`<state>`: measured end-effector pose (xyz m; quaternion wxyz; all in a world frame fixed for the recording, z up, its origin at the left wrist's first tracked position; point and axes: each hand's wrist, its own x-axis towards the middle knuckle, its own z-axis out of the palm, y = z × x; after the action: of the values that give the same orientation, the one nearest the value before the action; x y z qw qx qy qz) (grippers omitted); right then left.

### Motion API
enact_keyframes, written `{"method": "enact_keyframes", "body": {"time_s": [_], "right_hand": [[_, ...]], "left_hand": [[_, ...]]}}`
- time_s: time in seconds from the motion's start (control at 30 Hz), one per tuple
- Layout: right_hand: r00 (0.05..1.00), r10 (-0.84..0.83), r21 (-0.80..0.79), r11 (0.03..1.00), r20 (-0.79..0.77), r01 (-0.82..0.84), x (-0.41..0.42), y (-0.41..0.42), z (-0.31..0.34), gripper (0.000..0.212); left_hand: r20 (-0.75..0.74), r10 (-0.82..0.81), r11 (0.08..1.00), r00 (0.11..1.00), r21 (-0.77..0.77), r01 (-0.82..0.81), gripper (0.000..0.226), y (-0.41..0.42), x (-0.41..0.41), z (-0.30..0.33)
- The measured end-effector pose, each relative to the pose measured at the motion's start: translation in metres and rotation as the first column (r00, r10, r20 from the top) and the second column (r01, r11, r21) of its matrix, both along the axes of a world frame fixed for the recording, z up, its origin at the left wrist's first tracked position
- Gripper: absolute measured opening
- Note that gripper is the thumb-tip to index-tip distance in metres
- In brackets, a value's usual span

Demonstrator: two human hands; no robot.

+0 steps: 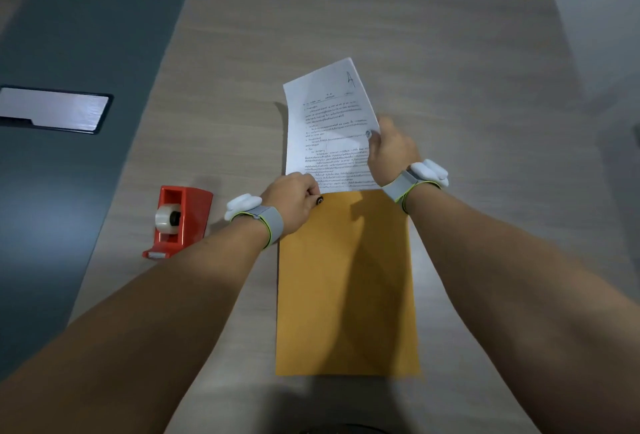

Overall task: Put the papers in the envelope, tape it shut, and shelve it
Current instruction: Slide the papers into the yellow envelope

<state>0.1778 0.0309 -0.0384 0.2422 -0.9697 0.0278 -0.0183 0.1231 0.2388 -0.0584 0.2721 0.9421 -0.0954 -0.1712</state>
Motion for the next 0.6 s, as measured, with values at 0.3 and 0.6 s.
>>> {"method": "enact_keyframes", "body": {"time_s": [0.3, 0.6], "right_hand": [[0.975, 0.167, 0.002, 0.986, -0.146, -0.168, -0.022, -0.015, 0.020, 0.031], [0.879, 0.029, 0.543, 0.796, -0.476, 0.268, -0.063, -0.037, 0.039, 0.035]], "left_hand": [[0.057, 0.138, 0.990, 0.989, 0.028, -0.140, 0.011, -0.007, -0.005, 0.018], [0.239, 0.281, 0.959, 0.929, -0.094, -0.266, 0.011, 0.004, -0.036, 0.046]]}}
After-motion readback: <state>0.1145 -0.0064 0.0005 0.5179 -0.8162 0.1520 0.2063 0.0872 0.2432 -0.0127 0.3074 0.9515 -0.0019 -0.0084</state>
